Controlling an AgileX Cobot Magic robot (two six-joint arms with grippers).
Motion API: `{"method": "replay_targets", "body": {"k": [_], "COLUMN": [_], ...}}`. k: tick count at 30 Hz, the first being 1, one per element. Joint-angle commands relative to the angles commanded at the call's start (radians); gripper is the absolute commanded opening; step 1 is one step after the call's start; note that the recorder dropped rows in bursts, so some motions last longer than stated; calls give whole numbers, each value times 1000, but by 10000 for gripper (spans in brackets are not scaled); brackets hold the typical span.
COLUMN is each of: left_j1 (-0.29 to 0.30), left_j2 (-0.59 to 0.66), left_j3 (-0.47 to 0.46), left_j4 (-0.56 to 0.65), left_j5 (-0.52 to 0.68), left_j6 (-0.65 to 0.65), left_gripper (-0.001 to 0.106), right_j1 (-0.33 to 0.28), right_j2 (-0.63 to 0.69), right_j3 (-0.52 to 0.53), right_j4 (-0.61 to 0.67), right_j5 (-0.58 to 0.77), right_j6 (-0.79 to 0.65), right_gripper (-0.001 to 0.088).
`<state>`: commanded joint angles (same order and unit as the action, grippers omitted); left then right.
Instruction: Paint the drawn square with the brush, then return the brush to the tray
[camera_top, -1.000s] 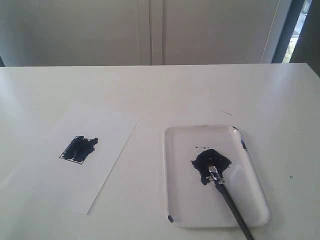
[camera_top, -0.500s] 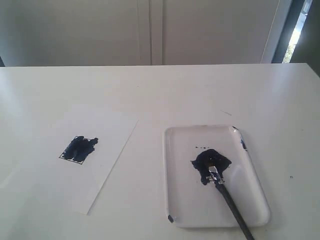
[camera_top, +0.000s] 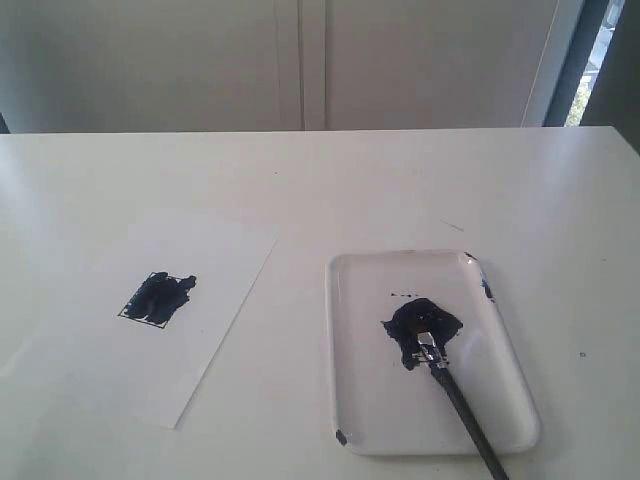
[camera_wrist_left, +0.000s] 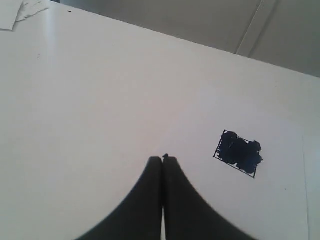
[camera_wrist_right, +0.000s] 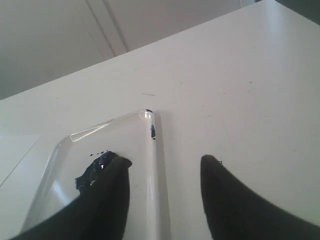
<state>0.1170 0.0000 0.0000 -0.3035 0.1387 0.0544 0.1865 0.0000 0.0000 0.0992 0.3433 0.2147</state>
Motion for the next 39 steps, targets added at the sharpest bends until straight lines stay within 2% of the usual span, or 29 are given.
{"method": "replay_targets", "body": {"k": [1,3,5,7,10,16,23,39], "left_j1": [0,0,0,0,0,0,0,0], "left_j2": [0,0,0,0,0,0,0,0], "left_j3": [0,0,0,0,0,0,0,0], "left_j4": [20,31,31,31,31,31,28,28], "left_j5": [-15,-25,-17,17,106,100,100,100], "left_j6": [172,341,368,368,368,342,122,124], "left_gripper": [0,0,0,0,0,0,0,0], "right_j1": [0,0,0,0,0,0,0,0], "right_j2": [0,0,0,0,0,0,0,0], "right_j3": [0,0,0,0,0,0,0,0], "right_j4": [-6,-15,-15,-17,-17,-15,-15,-15], "right_j5": [0,-2,-4,-4,11,21,21,21], "right_j6": [-98,-322,-439,-492,-492,-448,-446,-446], "right_gripper": [433,433,433,433,433,433,433,433]}}
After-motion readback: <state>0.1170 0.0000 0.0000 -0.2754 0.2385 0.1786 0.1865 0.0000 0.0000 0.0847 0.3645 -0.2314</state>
